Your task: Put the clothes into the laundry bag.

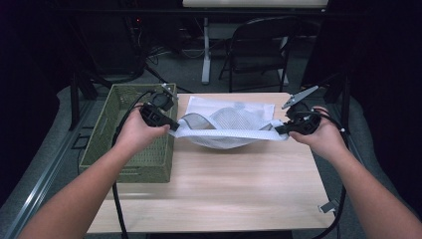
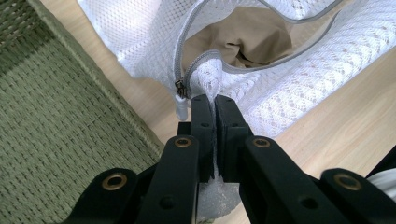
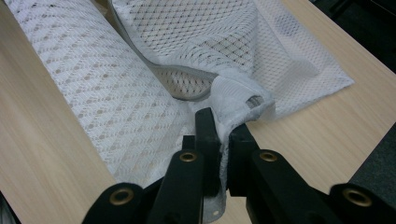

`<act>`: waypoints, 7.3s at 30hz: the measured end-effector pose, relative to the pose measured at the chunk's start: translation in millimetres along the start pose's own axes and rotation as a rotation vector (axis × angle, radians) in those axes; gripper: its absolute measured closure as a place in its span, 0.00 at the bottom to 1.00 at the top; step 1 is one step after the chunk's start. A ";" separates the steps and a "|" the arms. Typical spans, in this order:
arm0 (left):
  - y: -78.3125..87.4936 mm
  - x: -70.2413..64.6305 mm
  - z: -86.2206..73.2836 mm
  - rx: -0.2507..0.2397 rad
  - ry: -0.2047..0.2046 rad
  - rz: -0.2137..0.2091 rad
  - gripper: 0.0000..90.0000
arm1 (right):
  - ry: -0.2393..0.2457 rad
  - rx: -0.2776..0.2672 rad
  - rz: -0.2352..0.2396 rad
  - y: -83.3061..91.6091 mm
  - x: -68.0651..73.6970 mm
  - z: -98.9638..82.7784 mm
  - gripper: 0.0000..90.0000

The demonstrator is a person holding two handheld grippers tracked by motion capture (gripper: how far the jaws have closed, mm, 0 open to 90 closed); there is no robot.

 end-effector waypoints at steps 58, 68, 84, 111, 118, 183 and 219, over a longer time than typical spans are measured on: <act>-5.1 15.0 16.0 0.018 0.026 0.014 0.97 | -0.007 0.004 -0.022 -2.0 -14.5 18.1 0.95; -5.5 12.5 11.9 0.019 0.016 0.008 0.97 | -0.005 0.012 -0.016 -3.5 -12.4 13.9 0.95; -7.9 0.4 -7.3 0.030 -0.001 -0.023 0.97 | 0.022 0.024 0.000 -1.9 2.3 -0.1 0.94; -26.4 -21.9 -50.7 0.040 -0.033 -0.077 0.97 | 0.034 0.042 0.029 -10.1 24.9 -33.5 0.94; -36.0 -28.2 -68.5 0.043 -0.029 -0.087 0.97 | 0.052 0.042 0.023 -15.6 38.0 -44.9 0.94; -126.8 -51.5 -169.0 0.045 0.058 -0.089 0.94 | -0.095 0.043 0.056 -99.2 86.0 -149.1 0.86; -91.6 -66.5 -149.9 -0.086 0.006 -0.059 0.45 | -0.076 -0.066 0.026 -60.8 110.2 -124.2 0.42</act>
Point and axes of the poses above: each handheld gripper's, and its own axes: y roughly backward along the jaws, z roughly out of its top, x roughly to its left, the point moved 2 cm from there along -y, roughly forward along the jaws, and after that the axes turned 3 degrees about z, right-handed, at the moved point
